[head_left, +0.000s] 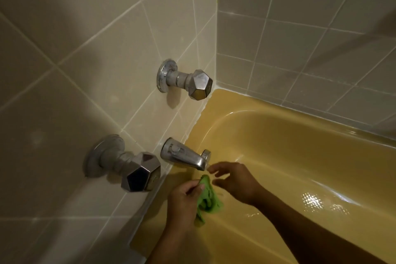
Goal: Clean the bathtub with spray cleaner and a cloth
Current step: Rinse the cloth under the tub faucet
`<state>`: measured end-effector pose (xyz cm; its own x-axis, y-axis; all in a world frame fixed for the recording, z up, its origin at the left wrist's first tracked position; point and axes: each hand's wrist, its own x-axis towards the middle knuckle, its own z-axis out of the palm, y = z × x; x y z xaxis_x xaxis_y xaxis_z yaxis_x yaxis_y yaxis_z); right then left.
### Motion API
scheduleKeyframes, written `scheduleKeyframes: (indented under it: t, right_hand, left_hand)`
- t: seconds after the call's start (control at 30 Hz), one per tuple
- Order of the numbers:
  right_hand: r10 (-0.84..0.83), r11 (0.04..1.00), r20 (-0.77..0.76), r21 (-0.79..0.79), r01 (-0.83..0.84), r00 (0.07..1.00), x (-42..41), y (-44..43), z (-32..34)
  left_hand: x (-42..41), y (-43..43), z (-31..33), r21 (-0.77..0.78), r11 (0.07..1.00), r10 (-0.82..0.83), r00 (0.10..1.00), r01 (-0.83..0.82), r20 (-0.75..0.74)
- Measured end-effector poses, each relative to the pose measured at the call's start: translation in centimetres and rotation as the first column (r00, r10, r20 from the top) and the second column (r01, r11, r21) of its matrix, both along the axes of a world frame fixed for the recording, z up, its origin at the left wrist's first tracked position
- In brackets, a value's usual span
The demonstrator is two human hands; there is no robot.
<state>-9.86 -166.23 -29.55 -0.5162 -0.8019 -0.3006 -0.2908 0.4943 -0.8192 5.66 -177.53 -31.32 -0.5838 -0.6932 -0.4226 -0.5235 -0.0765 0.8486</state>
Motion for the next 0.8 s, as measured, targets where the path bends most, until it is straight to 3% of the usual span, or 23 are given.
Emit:
scheduleKeyframes:
  t: [0.17, 0.43, 0.8]
  right_hand:
    - [0.010, 1.000, 0.109, 0.024, -0.013, 0.994, 1.9, 1.1, -4.6]
    - [0.003, 0.999, -0.087, 0.046, 0.001, 0.996, -2.0, 0.5, -6.5]
    - [-0.087, 0.986, -0.001, 0.143, 0.086, 0.996, -3.0, -2.9, -8.0]
  left_hand:
    - [-0.8, 0.6, -0.6, -0.007, 1.000, -0.015, 1.000, 0.014, -0.025]
    - [-2.0, 0.0, -3.9, -0.016, 0.999, -0.032, 0.999, 0.032, -0.008]
    - [-4.0, -1.7, -6.8, 0.006, 0.999, -0.047, 0.999, 0.046, 0.015]
